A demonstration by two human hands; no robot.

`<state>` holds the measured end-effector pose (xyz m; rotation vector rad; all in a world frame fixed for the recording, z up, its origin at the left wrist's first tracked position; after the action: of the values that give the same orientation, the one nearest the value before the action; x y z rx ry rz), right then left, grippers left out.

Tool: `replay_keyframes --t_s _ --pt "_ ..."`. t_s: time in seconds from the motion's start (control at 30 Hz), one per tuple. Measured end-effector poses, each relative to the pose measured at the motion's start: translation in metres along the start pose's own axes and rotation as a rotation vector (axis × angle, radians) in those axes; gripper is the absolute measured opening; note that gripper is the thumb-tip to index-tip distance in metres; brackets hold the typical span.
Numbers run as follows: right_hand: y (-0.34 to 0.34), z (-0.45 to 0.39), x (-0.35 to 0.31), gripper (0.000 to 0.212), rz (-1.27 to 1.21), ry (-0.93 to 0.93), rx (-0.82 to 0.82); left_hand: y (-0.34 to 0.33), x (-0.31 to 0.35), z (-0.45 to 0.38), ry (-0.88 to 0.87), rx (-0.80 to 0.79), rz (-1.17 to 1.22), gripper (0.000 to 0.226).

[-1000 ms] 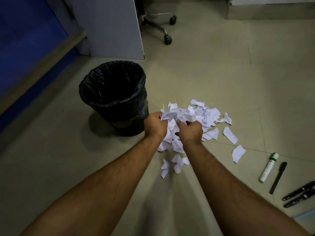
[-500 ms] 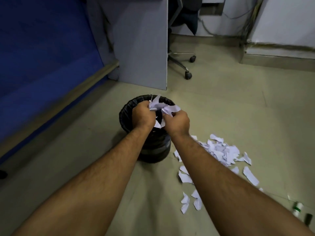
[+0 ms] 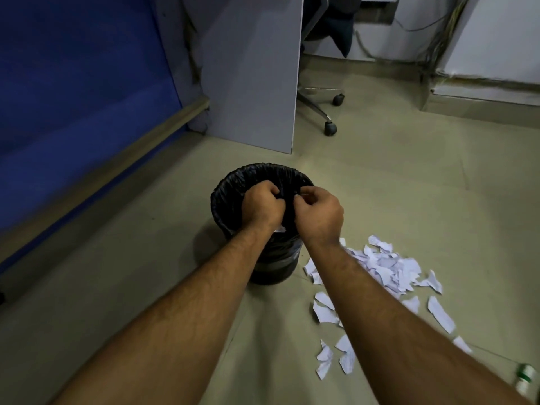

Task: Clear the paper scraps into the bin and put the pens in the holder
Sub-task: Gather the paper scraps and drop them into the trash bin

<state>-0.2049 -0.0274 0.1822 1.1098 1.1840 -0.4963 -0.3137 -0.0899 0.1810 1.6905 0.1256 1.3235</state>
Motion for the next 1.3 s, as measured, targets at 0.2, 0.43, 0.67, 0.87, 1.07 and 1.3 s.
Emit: replay_keyframes --t_s 0.2,0.43,0.67,0.87,1.07,1.3 --pt "0.031 -0.015 0.022 0.012 -0.179 -0.048 0.135 -0.027 0.045 0.002 -0.092 -0.088 0.289 0.017" --pt "0.078 -0.012 0.100 0.014 -0.132 -0.210 0.217 -0.120 0.067 0.038 -0.123 -0.223 0.195 0.027" --pt "0.095 0.015 0.234 0.025 0.058 -0.387 -0.006 -0.238 -0.012 0.079 0.006 -0.518 -0.058 0.045" --pt "0.092 0.008 0.280 0.070 0.519 -0.220 -0.170 -0.277 -0.023 0.074 0.025 -0.530 -0.454 0.084" --pt "0.087 0.018 0.304 0.078 0.798 -0.270 -0.385 -0.298 -0.029 0.091 0.145 -0.693 -0.646 0.076" --pt "0.083 0.033 0.289 0.025 0.882 -0.114 -0.354 -0.293 -0.031 0.113 -0.029 -0.490 -0.669 0.037"
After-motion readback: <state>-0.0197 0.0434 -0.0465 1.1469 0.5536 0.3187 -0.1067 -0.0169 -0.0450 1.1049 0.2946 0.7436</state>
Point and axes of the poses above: each hand's wrist, its own z-axis away from the middle knuckle, its own y-axis out of the back of the hand, x = y × z, the point moved 3 cm from there along -z, towards the middle knuckle, and after that the axes turned 10 degrees about -x, right-handed, at the moved point
